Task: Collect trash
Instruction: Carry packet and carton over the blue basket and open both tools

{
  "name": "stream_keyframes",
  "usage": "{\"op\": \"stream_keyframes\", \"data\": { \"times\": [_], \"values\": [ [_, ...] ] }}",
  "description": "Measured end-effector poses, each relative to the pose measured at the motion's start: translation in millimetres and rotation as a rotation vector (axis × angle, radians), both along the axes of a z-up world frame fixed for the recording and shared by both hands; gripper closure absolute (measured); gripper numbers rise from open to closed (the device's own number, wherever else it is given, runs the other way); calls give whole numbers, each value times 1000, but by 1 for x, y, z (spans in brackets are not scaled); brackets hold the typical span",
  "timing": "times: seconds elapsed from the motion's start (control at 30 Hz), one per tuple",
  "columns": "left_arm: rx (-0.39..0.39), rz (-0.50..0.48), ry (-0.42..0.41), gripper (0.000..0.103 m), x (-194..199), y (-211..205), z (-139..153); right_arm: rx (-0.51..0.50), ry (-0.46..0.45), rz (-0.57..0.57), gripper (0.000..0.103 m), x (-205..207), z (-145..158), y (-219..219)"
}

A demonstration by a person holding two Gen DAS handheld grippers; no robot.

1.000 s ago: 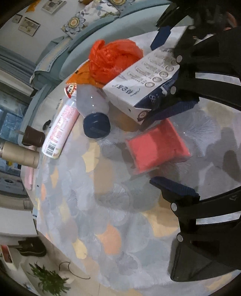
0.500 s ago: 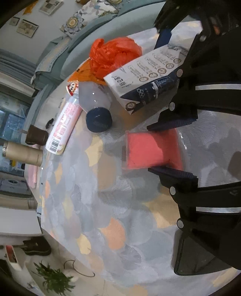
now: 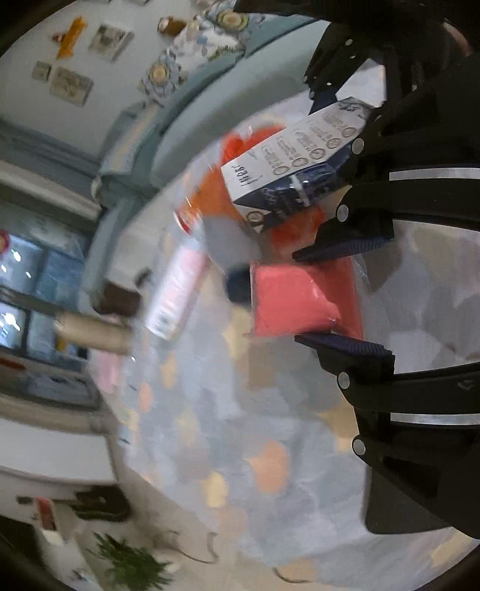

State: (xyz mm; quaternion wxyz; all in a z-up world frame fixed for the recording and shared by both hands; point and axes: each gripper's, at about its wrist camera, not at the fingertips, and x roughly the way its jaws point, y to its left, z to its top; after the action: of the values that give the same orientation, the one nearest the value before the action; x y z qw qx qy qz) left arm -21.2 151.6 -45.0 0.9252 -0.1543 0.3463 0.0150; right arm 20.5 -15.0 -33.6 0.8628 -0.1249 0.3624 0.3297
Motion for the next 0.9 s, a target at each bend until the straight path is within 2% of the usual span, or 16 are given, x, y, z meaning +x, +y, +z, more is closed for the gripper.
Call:
{"op": "stream_keyframes", "data": {
  "times": [0.07, 0.27, 0.43, 0.67, 0.8, 0.9],
  "values": [
    [-4, -26, -42, 67, -2, -11, 14, 55, -20, -29, 47, -2, 17, -19],
    [-32, -148, -145, 67, 4, -58, 51, 124, -115, -185, 47, -2, 60, -80],
    [-30, -275, -185, 67, 22, -112, 72, 141, -158, -341, 47, 2, 74, -143],
    [-38, -445, -202, 67, 52, -204, 79, 144, -160, -530, 47, 3, 69, -229],
    [-59, -538, -157, 67, 67, -259, 63, 138, -135, -642, 47, 2, 54, -279],
    [-32, -619, -121, 67, 75, -301, 46, 137, -96, -732, 47, -3, 34, -318]
  ]
}}
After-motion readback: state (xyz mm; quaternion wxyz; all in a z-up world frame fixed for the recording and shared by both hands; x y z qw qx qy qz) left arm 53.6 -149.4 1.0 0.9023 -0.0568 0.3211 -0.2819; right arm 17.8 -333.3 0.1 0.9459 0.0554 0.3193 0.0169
